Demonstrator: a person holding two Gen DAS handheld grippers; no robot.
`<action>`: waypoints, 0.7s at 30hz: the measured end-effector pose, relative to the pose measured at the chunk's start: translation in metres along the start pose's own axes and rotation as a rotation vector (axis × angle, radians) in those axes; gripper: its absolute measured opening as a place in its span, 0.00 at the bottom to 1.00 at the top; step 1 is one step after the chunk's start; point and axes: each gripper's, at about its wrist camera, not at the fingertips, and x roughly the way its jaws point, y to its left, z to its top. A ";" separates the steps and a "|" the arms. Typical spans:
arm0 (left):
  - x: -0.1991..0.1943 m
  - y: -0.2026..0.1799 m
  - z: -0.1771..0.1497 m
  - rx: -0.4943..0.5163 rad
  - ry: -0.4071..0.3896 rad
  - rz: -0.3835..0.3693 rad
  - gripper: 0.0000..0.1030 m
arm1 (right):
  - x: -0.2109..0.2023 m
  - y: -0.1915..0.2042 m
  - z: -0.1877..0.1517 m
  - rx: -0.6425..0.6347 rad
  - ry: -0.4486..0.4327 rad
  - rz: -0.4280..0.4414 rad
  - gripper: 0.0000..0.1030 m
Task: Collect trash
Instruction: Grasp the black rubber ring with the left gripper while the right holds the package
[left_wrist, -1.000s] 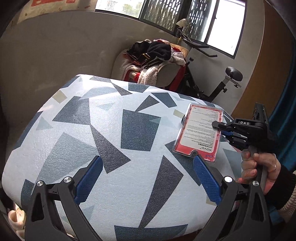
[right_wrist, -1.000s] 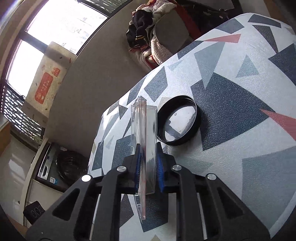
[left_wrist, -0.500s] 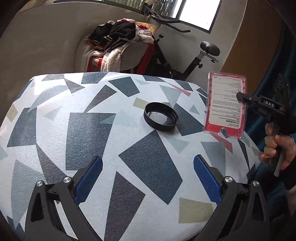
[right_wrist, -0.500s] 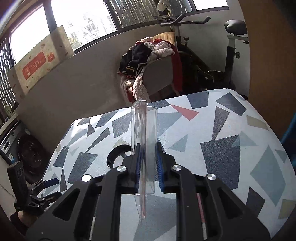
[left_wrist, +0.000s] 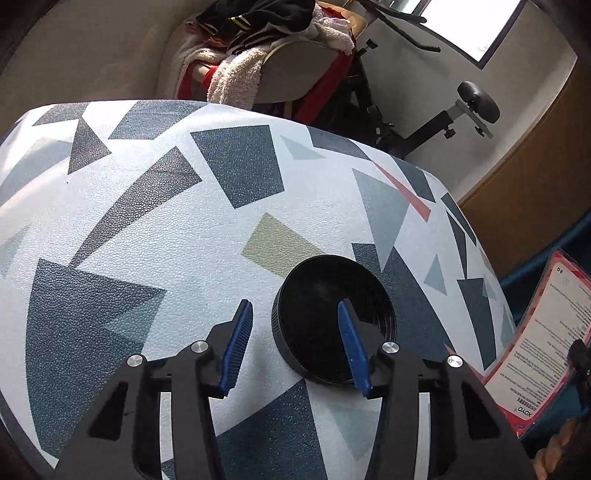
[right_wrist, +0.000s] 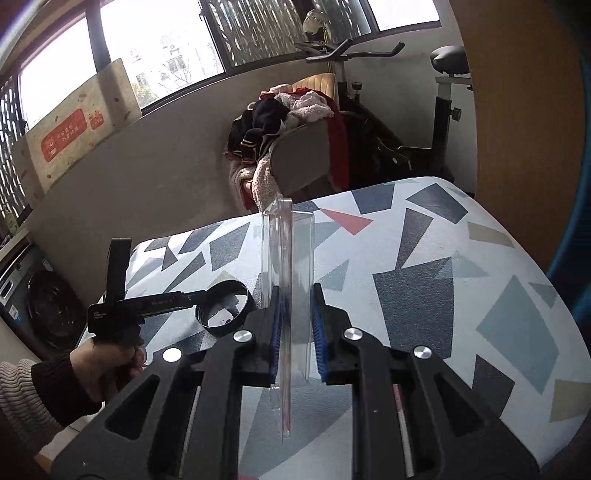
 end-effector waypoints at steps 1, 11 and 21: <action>0.006 -0.003 0.000 0.007 0.012 0.018 0.36 | 0.000 -0.001 -0.002 0.003 0.000 -0.001 0.18; -0.003 -0.010 -0.016 0.128 0.006 0.148 0.05 | -0.008 -0.004 -0.018 0.037 0.005 -0.005 0.18; -0.082 -0.010 -0.046 0.221 -0.059 0.110 0.05 | -0.031 0.020 -0.032 0.038 0.003 0.012 0.18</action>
